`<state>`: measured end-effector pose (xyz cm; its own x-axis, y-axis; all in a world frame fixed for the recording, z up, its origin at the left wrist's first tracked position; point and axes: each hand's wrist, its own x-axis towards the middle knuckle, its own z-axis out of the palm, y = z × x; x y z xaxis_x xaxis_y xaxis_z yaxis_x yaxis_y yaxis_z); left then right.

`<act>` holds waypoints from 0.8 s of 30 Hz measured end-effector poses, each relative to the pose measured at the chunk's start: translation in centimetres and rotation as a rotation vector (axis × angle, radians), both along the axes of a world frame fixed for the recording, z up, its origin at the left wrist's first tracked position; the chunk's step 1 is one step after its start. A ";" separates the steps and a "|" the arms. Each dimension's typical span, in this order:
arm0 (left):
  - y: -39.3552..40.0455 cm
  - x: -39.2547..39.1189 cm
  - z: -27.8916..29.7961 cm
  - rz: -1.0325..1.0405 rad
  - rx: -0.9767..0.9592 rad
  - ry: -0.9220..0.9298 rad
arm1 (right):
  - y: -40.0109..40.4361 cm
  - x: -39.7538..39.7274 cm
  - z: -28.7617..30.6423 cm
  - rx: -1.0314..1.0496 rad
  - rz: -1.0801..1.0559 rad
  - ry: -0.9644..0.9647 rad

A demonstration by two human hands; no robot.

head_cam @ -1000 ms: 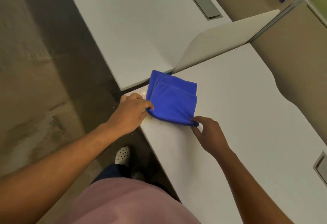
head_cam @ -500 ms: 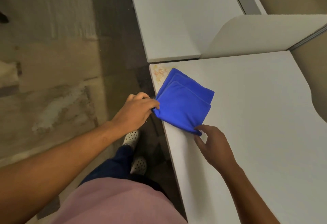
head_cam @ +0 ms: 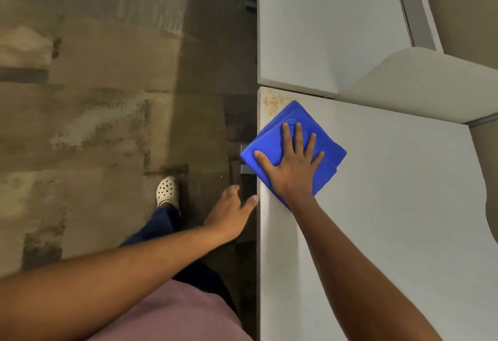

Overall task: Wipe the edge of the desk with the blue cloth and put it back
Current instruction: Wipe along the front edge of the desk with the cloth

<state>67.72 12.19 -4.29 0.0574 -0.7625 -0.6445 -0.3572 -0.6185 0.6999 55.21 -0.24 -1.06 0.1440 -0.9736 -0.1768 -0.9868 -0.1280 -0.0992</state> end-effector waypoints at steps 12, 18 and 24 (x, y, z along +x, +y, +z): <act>-1.0 -8.4 -0.1 0.543 -0.072 0.223 | -1.8 -1.4 -1.7 -0.056 0.215 -0.195; -0.5 -8.2 -1.0 0.507 -0.181 0.227 | -6.9 -7.1 -1.6 -0.077 0.171 -0.250; -0.2 -8.7 -1.2 0.537 -0.218 0.136 | -9.5 -4.7 -1.4 -0.144 -0.034 -0.110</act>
<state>58.97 11.96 -5.50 0.3997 -0.7651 -0.5048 0.0682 -0.5243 0.8488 50.48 -9.73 -2.45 0.1216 -0.9924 -0.0201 -0.9750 -0.1156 -0.1896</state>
